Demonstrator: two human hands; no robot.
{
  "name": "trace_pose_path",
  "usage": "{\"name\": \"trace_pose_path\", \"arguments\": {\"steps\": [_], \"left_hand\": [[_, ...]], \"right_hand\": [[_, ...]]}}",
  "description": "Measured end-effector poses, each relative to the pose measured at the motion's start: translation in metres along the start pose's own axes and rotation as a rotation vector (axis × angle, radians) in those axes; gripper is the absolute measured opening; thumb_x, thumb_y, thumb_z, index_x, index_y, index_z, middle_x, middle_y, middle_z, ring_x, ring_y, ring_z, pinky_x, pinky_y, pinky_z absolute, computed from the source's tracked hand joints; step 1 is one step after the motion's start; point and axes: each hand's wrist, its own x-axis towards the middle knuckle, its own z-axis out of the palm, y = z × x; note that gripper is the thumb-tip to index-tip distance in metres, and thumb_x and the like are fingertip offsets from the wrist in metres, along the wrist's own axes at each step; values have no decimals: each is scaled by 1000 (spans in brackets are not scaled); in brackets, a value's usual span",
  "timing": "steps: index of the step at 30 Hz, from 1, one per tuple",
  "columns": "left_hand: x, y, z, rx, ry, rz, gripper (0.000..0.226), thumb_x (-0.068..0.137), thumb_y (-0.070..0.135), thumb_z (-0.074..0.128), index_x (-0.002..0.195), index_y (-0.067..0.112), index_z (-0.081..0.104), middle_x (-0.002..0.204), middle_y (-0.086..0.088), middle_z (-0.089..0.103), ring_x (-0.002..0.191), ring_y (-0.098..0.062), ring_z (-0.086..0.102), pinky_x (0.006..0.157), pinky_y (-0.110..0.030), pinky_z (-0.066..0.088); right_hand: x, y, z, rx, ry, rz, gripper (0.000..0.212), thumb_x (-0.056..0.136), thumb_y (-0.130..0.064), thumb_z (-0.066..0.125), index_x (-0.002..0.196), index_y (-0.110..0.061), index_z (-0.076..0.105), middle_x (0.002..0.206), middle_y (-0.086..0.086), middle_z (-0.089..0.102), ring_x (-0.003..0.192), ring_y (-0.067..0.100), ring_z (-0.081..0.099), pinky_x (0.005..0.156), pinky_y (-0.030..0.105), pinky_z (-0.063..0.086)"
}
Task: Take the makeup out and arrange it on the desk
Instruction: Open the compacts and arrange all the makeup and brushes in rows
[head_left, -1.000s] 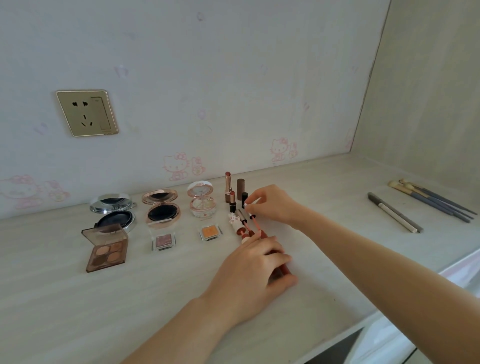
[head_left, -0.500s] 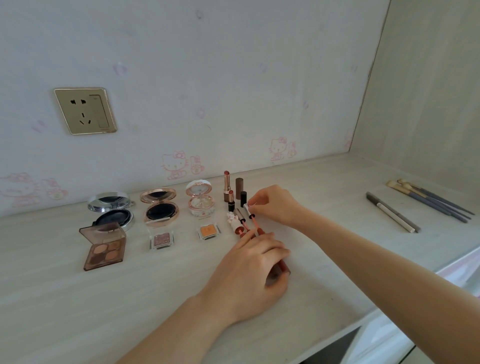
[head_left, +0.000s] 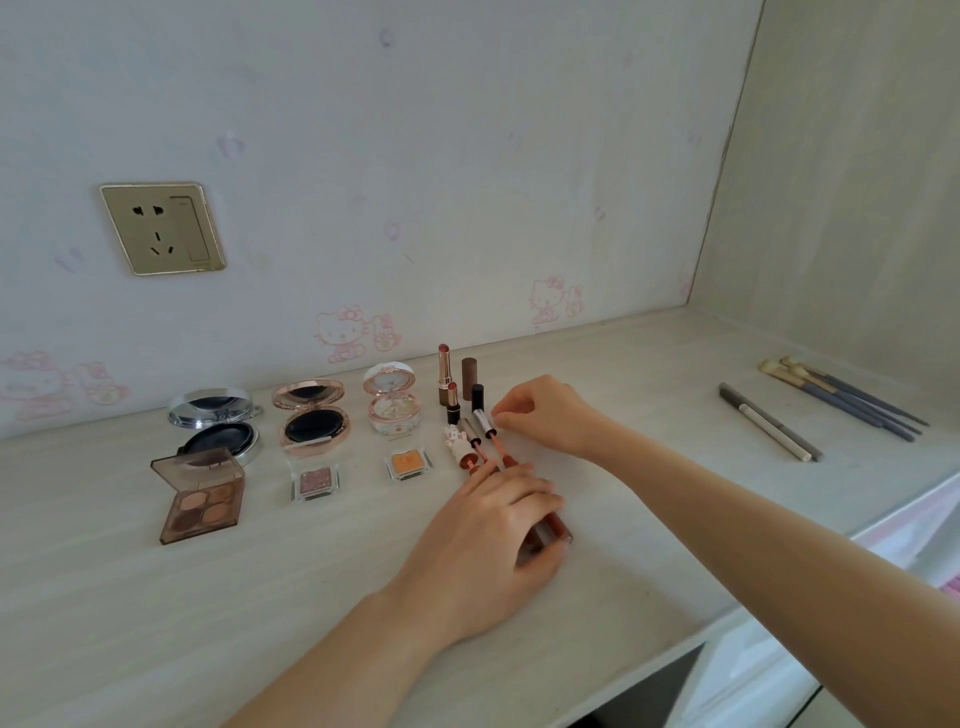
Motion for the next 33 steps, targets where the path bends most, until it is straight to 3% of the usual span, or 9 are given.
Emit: {"name": "trace_pose_path", "arguments": {"steps": [6, 14, 18, 25, 29, 33], "left_hand": [[-1, 3, -3, -1, 13, 15, 47, 90, 54, 43, 123, 27, 61, 132, 15, 55, 132, -1, 37, 114, -12, 3], [3, 8, -9, 36, 2, 47, 40, 91, 48, 44, 118, 27, 65, 127, 15, 59, 126, -3, 44, 114, -21, 20], [18, 15, -15, 16, 20, 52, 38, 90, 42, 44, 116, 25, 66, 126, 13, 59, 122, -2, 46, 106, -22, 35], [65, 37, -2, -13, -29, 70, 27, 94, 25, 52, 118, 20, 65, 124, 10, 59, 119, -3, 46, 94, 0, 20], [101, 49, 24, -89, -104, 23, 30, 95, 25, 49, 121, 20, 62, 125, 8, 58, 120, -6, 44, 102, -23, 35], [138, 61, 49, -141, -147, -38, 31, 93, 22, 50, 121, 18, 61, 127, 4, 58, 122, -12, 46, 103, -26, 35]], "right_hand": [[-20, 3, -15, -45, -9, 7, 23, 91, -25, 58, 109, -18, 70, 110, -3, 68, 105, 11, 59, 85, 20, 42], [-65, 19, -55, -232, 42, -11, 23, 91, -25, 58, 109, -17, 70, 110, -2, 69, 107, 12, 61, 95, 23, 44], [-90, 38, -78, -284, 71, 6, 24, 92, -26, 57, 110, -18, 69, 112, -4, 69, 107, 11, 61, 95, 22, 44], [-123, 78, -111, -350, 136, 54, 22, 92, -31, 55, 110, -26, 68, 112, -10, 67, 105, 7, 60, 94, 25, 48], [-137, 100, -125, -400, 199, 67, 23, 93, -26, 54, 112, -22, 66, 109, -7, 66, 102, 11, 58, 90, 23, 43], [-147, 123, -135, -478, 307, 88, 23, 94, -22, 53, 113, -21, 65, 106, -5, 64, 101, 14, 53, 85, 20, 35]]}}
